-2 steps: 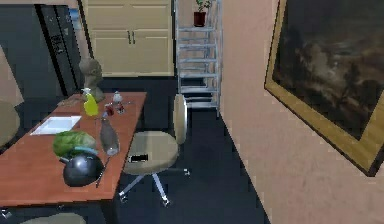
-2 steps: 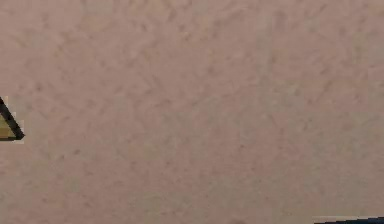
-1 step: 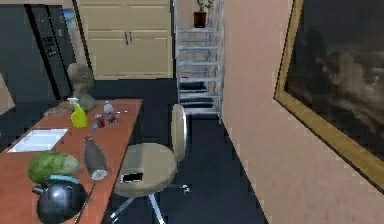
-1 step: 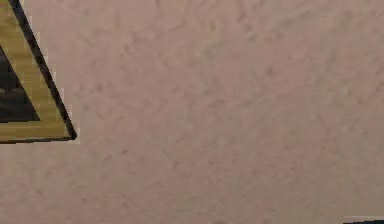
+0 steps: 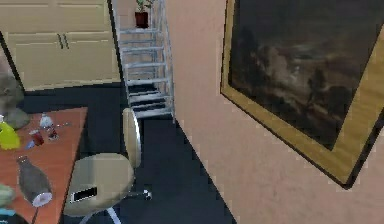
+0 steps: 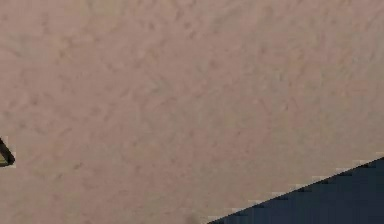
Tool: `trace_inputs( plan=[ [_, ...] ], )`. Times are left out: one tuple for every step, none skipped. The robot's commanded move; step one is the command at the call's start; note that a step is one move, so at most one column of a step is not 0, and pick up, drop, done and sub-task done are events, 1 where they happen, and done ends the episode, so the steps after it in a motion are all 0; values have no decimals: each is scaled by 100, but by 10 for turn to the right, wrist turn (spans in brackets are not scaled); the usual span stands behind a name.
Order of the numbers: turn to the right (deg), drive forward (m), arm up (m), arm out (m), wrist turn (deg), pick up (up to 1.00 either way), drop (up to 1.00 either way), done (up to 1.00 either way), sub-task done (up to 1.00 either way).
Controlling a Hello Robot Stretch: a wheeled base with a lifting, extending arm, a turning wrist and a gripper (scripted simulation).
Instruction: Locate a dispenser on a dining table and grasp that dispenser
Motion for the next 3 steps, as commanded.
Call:
trace_inputs(
  plan=[
    [0, 45, 0, 0, 0, 0, 0, 0, 0],
    [-450, 0, 0, 0, 0, 0, 0, 0, 0],
    [-450, 0, 0, 0, 0, 0, 0, 0, 0]
  ],
)
